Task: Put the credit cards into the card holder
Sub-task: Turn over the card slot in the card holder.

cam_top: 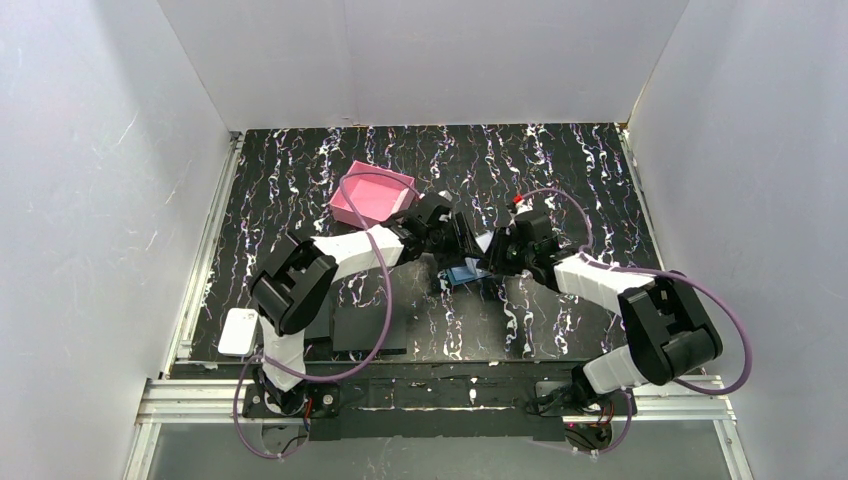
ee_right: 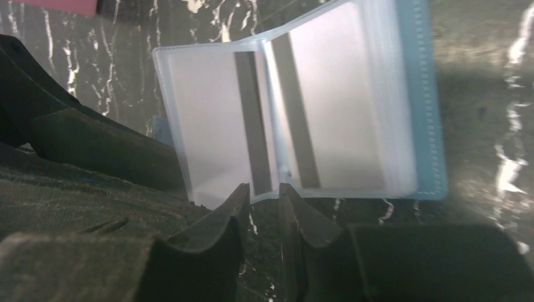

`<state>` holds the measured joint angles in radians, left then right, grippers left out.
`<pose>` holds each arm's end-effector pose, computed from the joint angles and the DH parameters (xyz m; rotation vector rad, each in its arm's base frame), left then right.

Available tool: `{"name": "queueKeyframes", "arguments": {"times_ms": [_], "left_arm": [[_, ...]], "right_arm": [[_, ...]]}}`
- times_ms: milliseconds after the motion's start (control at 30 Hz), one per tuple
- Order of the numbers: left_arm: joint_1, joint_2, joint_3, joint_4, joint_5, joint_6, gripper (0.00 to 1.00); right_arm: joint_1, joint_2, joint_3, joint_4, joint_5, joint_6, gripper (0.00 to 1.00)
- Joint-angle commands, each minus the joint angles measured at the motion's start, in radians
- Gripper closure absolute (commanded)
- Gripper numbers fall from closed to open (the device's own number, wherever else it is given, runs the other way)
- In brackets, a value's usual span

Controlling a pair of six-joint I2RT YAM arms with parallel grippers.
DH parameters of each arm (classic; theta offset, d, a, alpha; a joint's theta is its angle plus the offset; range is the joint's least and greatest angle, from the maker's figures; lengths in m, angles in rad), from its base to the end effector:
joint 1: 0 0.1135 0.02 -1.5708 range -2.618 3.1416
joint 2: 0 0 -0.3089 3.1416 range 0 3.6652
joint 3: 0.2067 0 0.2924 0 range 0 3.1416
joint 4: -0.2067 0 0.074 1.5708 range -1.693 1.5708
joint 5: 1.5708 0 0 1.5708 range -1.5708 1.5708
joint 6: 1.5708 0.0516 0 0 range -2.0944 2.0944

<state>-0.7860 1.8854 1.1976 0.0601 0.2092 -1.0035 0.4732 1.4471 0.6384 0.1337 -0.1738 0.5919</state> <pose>0.3285 -0.3440 0.1988 -0.1363 2.4631 -1.1416 0.2811 0.1539 0.1765 0.0412 2.3480 0.7485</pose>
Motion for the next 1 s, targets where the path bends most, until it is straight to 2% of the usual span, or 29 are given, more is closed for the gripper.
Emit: {"name": "queueKeyframes", "arguments": {"times_ms": [0,233,467,567,700,800,967], "left_arm": [[-0.003,0.036,0.073,-0.006,0.045,0.027,0.48],[-0.009,0.123,0.186,-0.006,0.098,0.024,0.44],[-0.008,0.234,0.291,-0.004,0.184,0.006,0.40],[-0.005,0.246,0.305,-0.012,0.191,0.016,0.39],[0.014,0.218,0.290,-0.010,0.219,0.020,0.37],[0.032,0.147,0.269,-0.019,0.232,0.039,0.33],[0.077,0.001,0.243,-0.053,0.337,0.073,0.22]], "right_arm": [[-0.030,-0.083,0.081,-0.121,0.057,-0.062,0.66],[-0.151,-0.169,0.107,-0.254,0.129,-0.184,0.60],[-0.226,-0.165,0.080,-0.242,0.072,-0.222,0.59],[-0.228,-0.158,0.083,-0.222,0.039,-0.241,0.55],[-0.229,-0.133,0.110,-0.239,-0.008,-0.278,0.52],[-0.229,-0.135,0.106,-0.236,-0.029,-0.282,0.46],[-0.229,-0.090,0.113,-0.221,-0.111,-0.312,0.32]]}}
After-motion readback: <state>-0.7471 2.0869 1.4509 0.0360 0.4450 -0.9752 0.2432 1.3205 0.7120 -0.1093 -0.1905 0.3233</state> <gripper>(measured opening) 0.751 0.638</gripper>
